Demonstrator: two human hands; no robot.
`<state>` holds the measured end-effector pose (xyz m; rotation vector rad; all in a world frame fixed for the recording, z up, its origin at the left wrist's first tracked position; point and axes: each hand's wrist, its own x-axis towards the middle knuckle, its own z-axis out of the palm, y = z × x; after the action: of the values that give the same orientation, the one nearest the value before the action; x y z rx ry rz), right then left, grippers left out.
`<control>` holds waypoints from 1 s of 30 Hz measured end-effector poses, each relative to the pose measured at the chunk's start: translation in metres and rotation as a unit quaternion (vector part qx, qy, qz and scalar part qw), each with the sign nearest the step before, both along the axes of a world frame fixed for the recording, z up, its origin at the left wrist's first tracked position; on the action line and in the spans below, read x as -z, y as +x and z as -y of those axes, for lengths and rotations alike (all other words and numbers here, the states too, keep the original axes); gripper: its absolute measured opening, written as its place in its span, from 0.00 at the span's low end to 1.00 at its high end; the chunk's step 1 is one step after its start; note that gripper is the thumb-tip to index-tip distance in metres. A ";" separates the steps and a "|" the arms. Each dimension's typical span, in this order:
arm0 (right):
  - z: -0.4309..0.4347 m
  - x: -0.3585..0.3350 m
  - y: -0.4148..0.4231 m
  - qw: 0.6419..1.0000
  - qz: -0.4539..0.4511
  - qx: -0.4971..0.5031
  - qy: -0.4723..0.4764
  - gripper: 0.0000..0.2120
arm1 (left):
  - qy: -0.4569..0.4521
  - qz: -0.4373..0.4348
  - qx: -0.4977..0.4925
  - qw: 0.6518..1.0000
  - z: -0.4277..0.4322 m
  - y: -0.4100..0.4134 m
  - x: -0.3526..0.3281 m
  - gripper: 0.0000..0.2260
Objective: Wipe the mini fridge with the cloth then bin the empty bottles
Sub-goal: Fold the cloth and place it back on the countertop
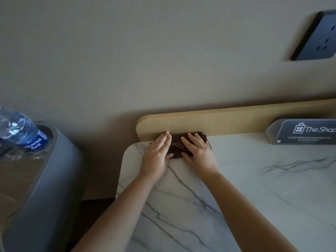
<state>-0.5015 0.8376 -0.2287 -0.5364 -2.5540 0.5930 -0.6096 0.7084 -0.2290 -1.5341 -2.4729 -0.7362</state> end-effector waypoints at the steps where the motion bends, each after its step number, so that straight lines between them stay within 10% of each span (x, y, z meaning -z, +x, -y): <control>1: 0.000 0.001 -0.001 1.000 -0.004 -0.001 0.003 0.21 | -0.005 -0.001 0.003 1.000 0.000 -0.002 -0.001 0.23; 10: -0.002 -0.018 0.011 0.996 0.082 -0.018 -0.016 0.25 | -0.100 -0.005 -0.043 0.994 0.003 0.012 -0.024 0.26; 30: 0.142 -0.038 0.219 0.995 0.043 0.073 0.048 0.16 | -0.012 0.052 -0.054 0.997 0.155 0.217 -0.044 0.19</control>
<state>-0.2829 0.6959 -0.1906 -0.7215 -2.5801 0.4027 -0.3924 0.5529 -0.1851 -1.3913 -2.6235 -0.7903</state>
